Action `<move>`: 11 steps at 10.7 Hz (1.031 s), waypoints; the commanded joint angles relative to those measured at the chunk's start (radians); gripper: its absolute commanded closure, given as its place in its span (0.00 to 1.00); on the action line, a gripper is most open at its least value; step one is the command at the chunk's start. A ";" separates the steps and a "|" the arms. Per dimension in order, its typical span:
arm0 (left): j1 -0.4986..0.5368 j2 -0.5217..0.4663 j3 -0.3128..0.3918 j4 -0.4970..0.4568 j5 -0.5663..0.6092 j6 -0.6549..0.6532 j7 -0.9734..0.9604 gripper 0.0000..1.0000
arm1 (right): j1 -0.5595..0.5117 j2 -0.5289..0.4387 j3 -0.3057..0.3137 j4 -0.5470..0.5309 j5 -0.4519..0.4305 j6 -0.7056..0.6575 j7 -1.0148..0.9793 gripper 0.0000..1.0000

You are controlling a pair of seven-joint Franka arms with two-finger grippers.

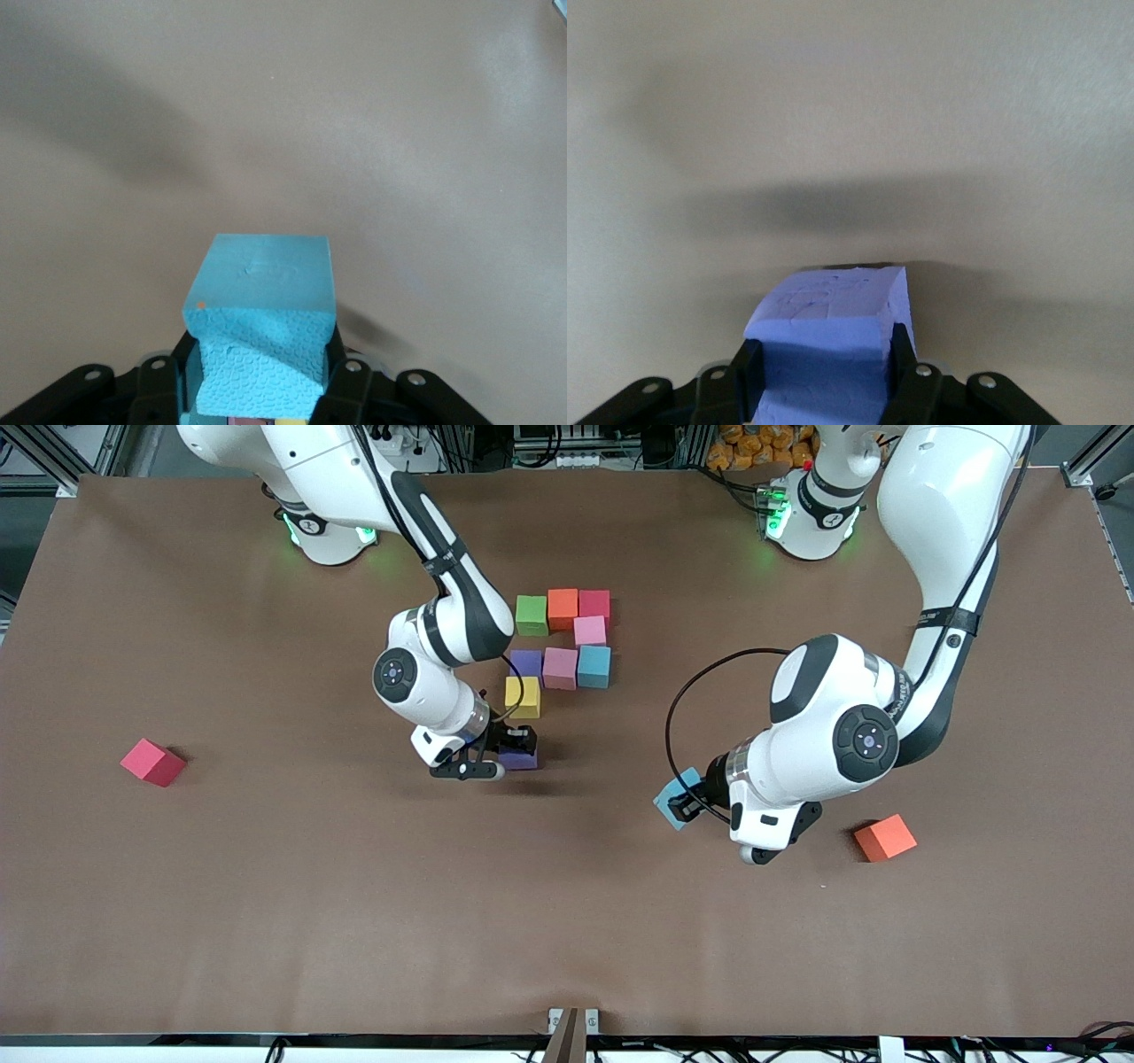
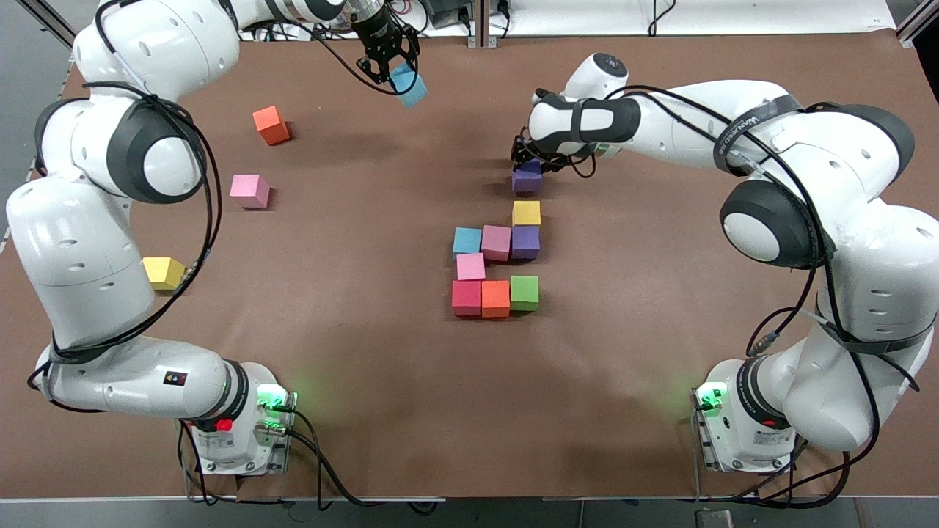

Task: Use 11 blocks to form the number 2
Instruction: 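Lower the purple block below the yellow block with the right gripper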

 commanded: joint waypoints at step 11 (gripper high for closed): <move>0.027 -0.007 0.003 -0.019 -0.101 -0.015 0.106 0.83 | -0.003 -0.091 0.077 -0.155 0.015 0.073 0.062 0.77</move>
